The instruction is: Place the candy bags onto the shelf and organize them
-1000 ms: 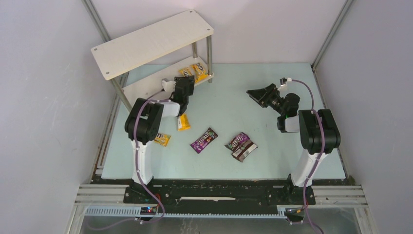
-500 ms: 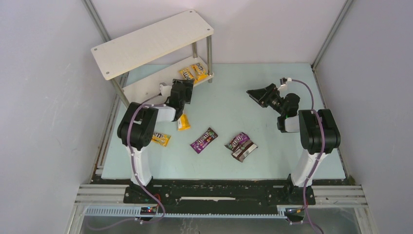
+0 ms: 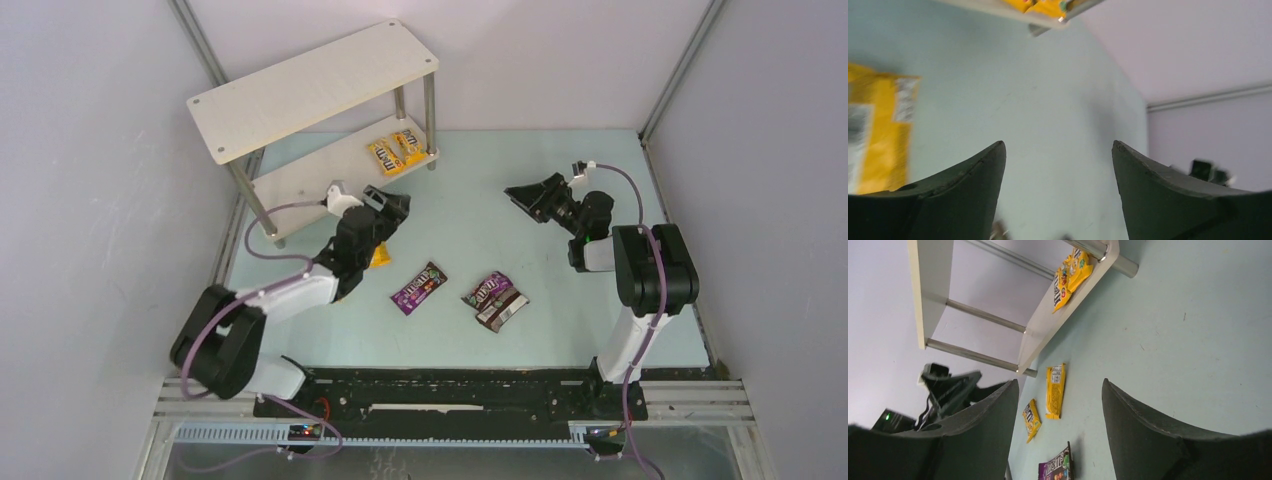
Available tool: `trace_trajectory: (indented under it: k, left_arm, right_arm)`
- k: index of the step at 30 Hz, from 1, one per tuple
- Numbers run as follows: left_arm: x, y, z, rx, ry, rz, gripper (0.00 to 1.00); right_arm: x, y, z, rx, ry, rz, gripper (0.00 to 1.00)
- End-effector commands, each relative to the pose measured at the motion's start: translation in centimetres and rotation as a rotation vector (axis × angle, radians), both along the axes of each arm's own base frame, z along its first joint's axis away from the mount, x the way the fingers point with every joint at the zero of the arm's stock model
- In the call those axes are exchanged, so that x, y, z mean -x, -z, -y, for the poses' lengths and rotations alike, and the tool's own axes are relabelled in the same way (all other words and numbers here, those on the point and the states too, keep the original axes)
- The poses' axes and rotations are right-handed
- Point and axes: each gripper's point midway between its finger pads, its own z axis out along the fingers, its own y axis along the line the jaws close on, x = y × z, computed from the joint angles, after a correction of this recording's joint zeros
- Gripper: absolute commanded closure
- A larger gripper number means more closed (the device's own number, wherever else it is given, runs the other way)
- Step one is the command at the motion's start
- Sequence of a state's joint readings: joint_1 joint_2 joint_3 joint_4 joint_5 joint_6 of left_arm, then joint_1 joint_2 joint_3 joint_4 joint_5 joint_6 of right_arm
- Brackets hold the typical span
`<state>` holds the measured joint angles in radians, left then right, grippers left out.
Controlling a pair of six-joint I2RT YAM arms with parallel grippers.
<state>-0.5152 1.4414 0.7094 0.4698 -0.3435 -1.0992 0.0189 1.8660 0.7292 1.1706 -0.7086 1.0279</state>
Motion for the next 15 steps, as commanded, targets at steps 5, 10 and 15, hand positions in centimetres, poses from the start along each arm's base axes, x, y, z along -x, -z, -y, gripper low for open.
trace_trajectory:
  k: [5, 10, 15]
  left_arm:
    - [7.1, 5.9, -5.5, -0.467, 0.09, -0.196, 0.16]
    - [8.4, 7.5, -8.0, -0.417, 0.12, -0.248, 0.16]
    - [8.1, 9.1, -7.7, -0.397, 0.145, -0.295, 0.16]
  right_arm:
    - [1.2, -0.8, -2.2, 0.098, -0.042, 0.05, 0.29]
    - [1.9, -0.7, -3.6, 0.147, -0.061, 0.056, 0.29]
    - [2.1, -0.6, -4.1, 0.161, -0.07, 0.056, 0.29]
